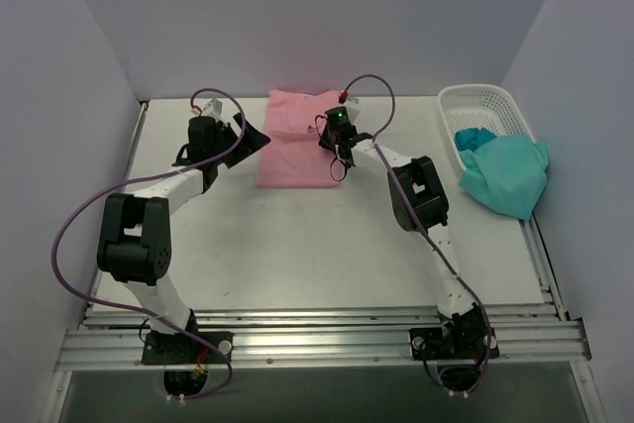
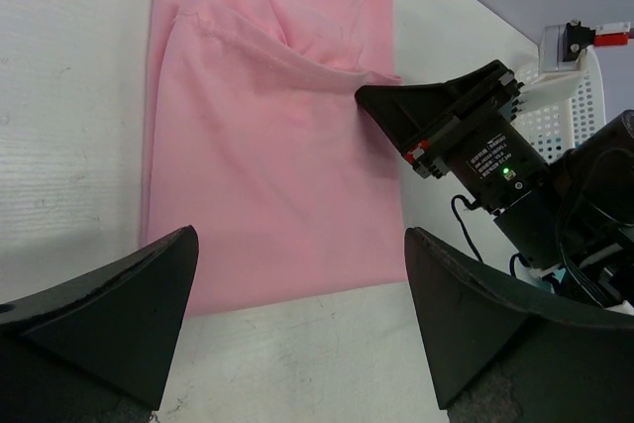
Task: Fold and stack the t-shirts
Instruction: Fold the tshirt
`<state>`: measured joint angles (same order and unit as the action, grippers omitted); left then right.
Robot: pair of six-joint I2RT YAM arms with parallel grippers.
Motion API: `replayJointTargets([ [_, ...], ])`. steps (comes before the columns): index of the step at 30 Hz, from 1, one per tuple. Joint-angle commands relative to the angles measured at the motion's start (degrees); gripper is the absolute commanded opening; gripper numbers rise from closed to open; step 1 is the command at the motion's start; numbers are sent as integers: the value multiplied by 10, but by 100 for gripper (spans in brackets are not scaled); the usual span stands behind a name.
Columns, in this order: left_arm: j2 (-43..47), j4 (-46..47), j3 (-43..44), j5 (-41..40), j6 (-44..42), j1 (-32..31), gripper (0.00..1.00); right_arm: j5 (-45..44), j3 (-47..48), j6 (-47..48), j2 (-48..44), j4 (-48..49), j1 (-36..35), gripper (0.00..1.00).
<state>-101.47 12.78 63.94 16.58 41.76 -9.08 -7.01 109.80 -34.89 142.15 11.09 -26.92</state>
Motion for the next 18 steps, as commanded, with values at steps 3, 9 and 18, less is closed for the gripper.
replayJointTargets([
  [3,-3,30,5,8,-9,-1,94,16,37,-7,23,2,19,0],
  [9,-9,35,0,9,-11,-1,94,31,52,-16,51,9,25,0],
  [18,0,30,5,-1,-4,-3,93,96,-7,19,-31,80,26,71],
])
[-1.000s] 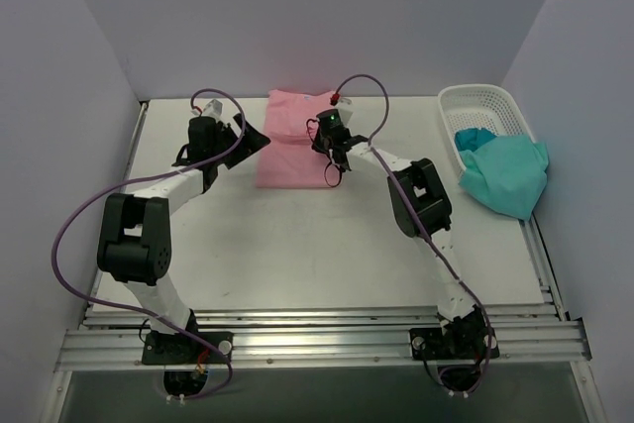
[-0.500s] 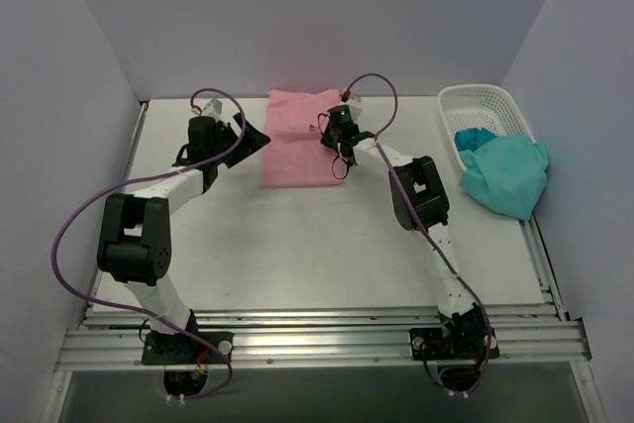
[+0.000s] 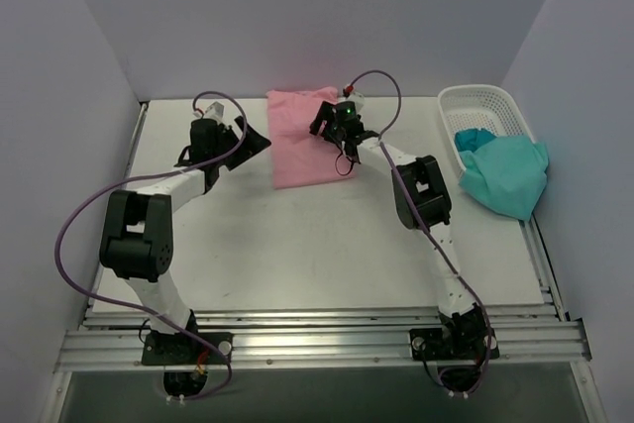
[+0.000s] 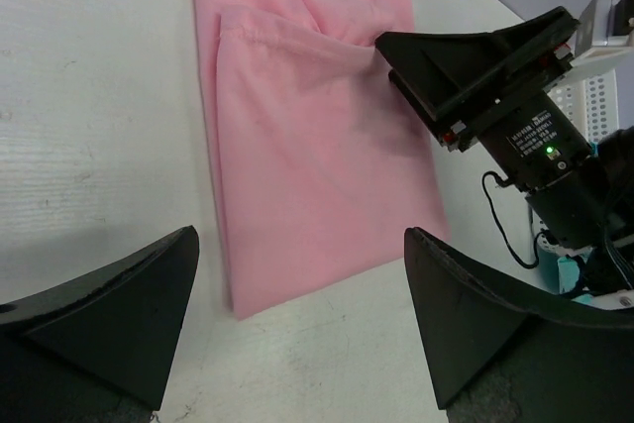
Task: Fold and stack the t-shirts
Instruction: Fold the tshirt
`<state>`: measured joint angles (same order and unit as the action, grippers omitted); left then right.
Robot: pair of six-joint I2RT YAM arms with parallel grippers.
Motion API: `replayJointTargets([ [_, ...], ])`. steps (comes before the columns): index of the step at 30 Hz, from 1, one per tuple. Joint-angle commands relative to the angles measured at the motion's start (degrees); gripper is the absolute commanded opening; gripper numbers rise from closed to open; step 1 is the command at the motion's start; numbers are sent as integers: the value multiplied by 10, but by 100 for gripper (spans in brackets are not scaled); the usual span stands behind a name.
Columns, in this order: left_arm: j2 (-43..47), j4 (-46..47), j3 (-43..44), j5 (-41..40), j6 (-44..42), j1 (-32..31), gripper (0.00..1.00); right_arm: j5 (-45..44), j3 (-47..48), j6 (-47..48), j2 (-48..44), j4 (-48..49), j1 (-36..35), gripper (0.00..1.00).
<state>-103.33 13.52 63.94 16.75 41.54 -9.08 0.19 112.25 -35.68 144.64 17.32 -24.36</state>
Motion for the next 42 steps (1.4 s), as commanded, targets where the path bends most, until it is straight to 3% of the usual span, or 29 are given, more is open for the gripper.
replayJointTargets([
  [1,26,14,5,-6,-2,-4,93,23,-46,32,-95,22,-2,79],
  [2,43,10,4,-9,-2,-8,93,15,-71,38,-116,24,-2,85],
  [5,79,-7,-5,-27,0,-13,93,0,-112,47,-196,23,-1,88],
  [11,150,-10,-74,-72,17,-49,93,-41,-291,45,-348,38,-2,89],
  [19,187,19,-172,-168,80,-152,93,-108,-543,-4,-492,50,1,89],
  [26,140,195,-293,-197,212,-190,90,-72,-624,-47,-476,96,2,83],
  [42,-43,343,-284,-245,330,-196,88,-53,-573,-49,-355,126,-3,77],
])
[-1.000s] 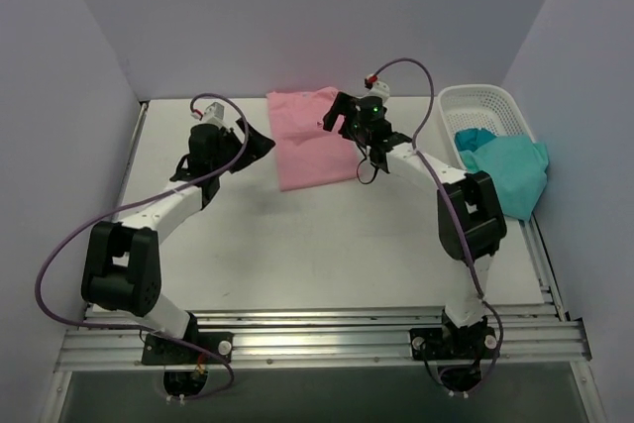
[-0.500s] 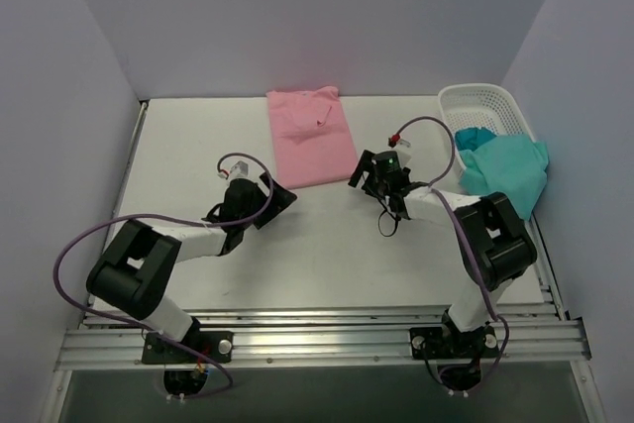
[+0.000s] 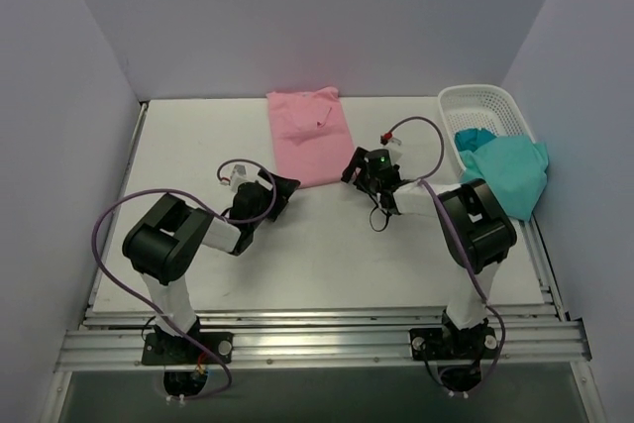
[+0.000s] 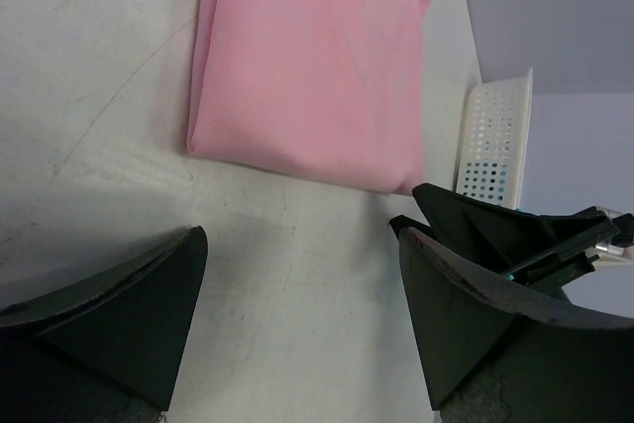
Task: Fold and stack the t-shirts
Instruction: Fold the tshirt
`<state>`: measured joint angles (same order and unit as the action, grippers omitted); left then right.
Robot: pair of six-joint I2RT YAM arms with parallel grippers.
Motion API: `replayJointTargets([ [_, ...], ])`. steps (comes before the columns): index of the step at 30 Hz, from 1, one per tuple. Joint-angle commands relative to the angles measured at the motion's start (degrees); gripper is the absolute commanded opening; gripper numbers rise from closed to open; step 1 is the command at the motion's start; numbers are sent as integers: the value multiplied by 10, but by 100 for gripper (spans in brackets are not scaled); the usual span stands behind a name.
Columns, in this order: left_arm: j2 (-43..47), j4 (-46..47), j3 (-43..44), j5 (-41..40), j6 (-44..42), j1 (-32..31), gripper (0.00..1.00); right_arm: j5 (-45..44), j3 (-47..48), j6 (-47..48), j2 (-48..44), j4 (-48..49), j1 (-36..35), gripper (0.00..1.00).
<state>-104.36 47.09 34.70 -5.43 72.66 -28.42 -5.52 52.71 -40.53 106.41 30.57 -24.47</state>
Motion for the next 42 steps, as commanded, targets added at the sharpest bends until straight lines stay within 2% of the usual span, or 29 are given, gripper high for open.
replayJointTargets([
  [1,-41,5,19,-24,19,-2,88,6,27,2,33,-6,-1,76],
  [2,-43,-1,24,-27,18,-2,88,7,30,2,38,-5,1,74],
  [4,-44,-9,34,-33,13,-2,88,10,42,4,50,-4,4,58],
  [5,-44,-16,37,-39,11,-2,88,11,47,4,59,-4,5,41],
  [6,-39,-20,39,-41,8,-2,88,14,54,5,62,-4,6,35],
  [14,-9,-73,48,-89,-9,-1,85,22,73,9,91,-3,11,16],
  [17,-8,-83,54,-98,-11,2,81,25,75,10,96,-2,13,10],
  [23,-35,-82,68,-98,-8,7,63,27,76,12,98,-2,14,1],
  [27,-48,-81,76,-99,-8,7,51,28,73,14,99,-2,14,0],
  [36,-71,-76,99,-99,-9,8,49,35,66,15,105,5,14,0],
  [39,-75,-84,111,-98,-15,10,39,36,63,14,104,8,14,0],
  [40,-75,-100,115,-95,-18,13,31,36,58,13,101,10,14,0],
  [42,-73,-117,128,-94,-30,13,22,36,53,12,99,12,14,0],
])
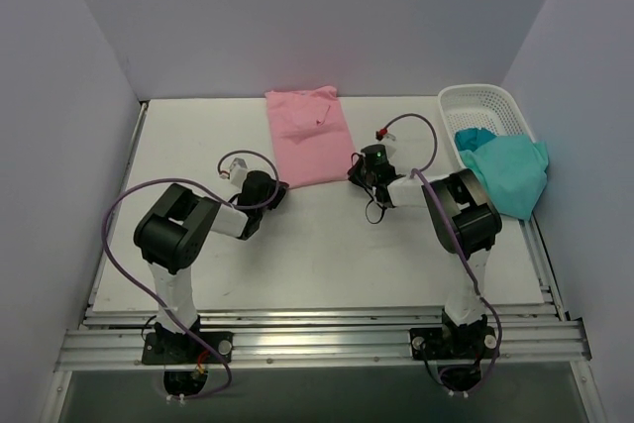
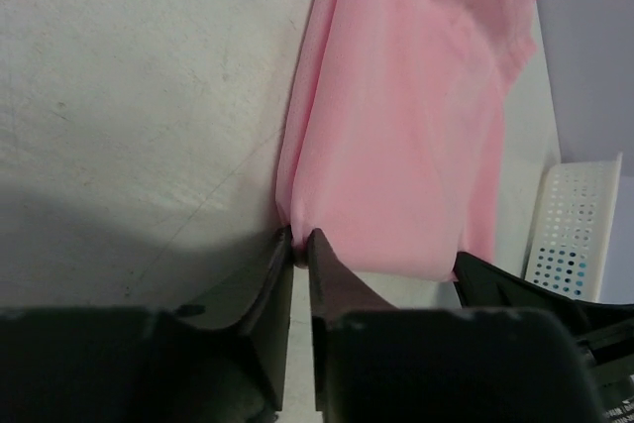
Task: Fold and stack the t-shirts
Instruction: Fold the tshirt
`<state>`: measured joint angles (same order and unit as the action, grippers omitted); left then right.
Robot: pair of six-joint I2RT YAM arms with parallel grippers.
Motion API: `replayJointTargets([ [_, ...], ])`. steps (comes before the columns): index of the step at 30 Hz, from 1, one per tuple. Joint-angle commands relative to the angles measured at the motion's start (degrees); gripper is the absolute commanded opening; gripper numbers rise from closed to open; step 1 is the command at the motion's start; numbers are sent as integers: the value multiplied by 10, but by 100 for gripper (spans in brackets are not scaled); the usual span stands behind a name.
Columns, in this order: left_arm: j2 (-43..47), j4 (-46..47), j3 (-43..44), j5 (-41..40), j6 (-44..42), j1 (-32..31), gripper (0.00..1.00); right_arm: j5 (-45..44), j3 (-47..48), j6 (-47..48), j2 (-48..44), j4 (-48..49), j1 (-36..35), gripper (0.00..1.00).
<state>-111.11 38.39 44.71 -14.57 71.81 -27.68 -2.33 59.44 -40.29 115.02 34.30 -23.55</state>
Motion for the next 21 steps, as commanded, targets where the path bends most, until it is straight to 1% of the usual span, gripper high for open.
replayJointTargets([
  [1,-3,-40,28,-3,-26,6,15,3,-17,9,8,-26,4,0],
  [2,4,-42,28,-3,-34,6,10,2,-23,9,4,-27,4,0],
  [4,16,-46,16,-5,-39,7,3,0,-34,7,-10,-32,4,0],
  [8,73,-56,-22,-7,-50,7,2,-7,-72,-10,-54,-36,-5,0],
  [10,101,-67,-50,-8,-52,6,2,-26,-97,-25,-88,-50,-18,0],
  [12,148,-78,-69,-6,-55,3,2,-50,-111,-33,-115,-77,-46,0],
  [13,165,-91,-79,-5,-55,3,2,-76,-121,-40,-142,-88,-57,0],
  [14,204,-99,-96,-5,-55,0,2,-88,-126,-44,-156,-98,-68,0],
  [16,247,-131,-113,-10,-55,-11,2,-122,-136,-57,-197,-136,-104,0],
  [17,292,-144,-128,-13,-55,-17,2,-132,-141,-61,-211,-149,-117,0],
  [19,341,-190,-139,-32,-59,-38,2,-172,-153,-75,-255,-188,-155,0],
  [20,391,-211,-139,-41,-62,-47,2,-188,-156,-91,-270,-204,-169,0],
  [21,413,-255,-139,-51,-63,-58,2,-204,-158,-101,-283,-235,-198,0],
])
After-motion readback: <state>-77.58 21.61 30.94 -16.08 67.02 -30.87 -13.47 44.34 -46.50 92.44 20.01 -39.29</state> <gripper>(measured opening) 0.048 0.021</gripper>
